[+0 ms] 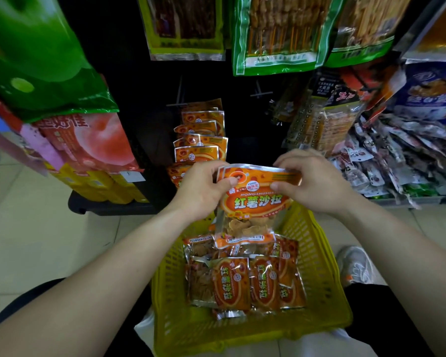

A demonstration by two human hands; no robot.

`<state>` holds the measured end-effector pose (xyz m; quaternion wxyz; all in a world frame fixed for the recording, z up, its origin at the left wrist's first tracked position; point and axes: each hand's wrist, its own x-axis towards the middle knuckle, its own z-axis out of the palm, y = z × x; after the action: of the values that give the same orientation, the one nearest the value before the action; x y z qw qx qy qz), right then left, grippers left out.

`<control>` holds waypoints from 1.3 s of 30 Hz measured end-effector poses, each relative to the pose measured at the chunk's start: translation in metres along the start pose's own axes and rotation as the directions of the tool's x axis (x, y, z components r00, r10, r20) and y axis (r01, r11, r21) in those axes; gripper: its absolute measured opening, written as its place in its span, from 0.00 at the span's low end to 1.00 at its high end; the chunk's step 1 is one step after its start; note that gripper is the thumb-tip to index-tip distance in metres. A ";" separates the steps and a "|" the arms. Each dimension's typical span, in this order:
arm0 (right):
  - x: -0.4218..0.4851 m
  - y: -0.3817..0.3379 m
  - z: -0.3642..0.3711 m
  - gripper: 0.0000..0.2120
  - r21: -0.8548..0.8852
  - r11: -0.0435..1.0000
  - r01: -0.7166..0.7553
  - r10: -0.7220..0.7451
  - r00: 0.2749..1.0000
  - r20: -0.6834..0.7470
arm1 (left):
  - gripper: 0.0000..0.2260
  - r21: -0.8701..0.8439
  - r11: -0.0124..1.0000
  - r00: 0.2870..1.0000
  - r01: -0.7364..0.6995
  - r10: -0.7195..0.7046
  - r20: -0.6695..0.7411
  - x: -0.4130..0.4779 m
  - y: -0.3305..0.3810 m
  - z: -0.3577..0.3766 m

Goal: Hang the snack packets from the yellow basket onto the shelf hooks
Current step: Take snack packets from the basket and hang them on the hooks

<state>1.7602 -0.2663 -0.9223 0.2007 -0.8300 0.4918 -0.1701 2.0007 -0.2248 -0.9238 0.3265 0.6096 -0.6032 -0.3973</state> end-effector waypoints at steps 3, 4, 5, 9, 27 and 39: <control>0.000 0.005 -0.002 0.04 0.167 0.985 -0.036 0.033 0.999 0.025 | 0.07 -0.063 0.998 1.000 0.008 -0.009 -0.019 0.001 -0.002 -0.006; 0.000 0.005 -0.001 0.06 0.183 0.982 -0.040 0.036 0.999 0.024 | 0.07 -0.091 0.996 1.000 0.010 -0.013 -0.028 0.001 -0.002 -0.007; 0.001 0.005 -0.001 0.08 0.194 0.980 -0.044 0.041 0.999 0.019 | 0.07 -0.110 0.994 0.999 0.011 -0.016 -0.042 0.002 -0.002 -0.009; 0.003 0.004 0.000 0.09 0.239 0.968 -0.073 0.078 0.997 -0.015 | 0.11 -0.115 0.993 0.995 -0.006 -0.005 -0.095 0.004 -0.004 -0.014; 0.004 0.002 -0.003 0.14 0.183 0.976 -0.117 0.129 0.990 -0.059 | 0.05 -0.093 0.996 0.998 0.006 -0.011 -0.056 0.004 0.000 -0.013; 0.001 -0.002 -0.001 0.08 0.037 0.999 -0.024 0.017 0.983 0.182 | 0.08 0.038 0.999 0.999 -0.035 0.036 -0.036 0.004 -0.006 -0.004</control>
<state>1.7622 -0.2667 -0.9202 0.2625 -0.8329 0.4766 -0.1012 2.0071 -0.2284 -0.9272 0.3330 0.6118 -0.6152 -0.3692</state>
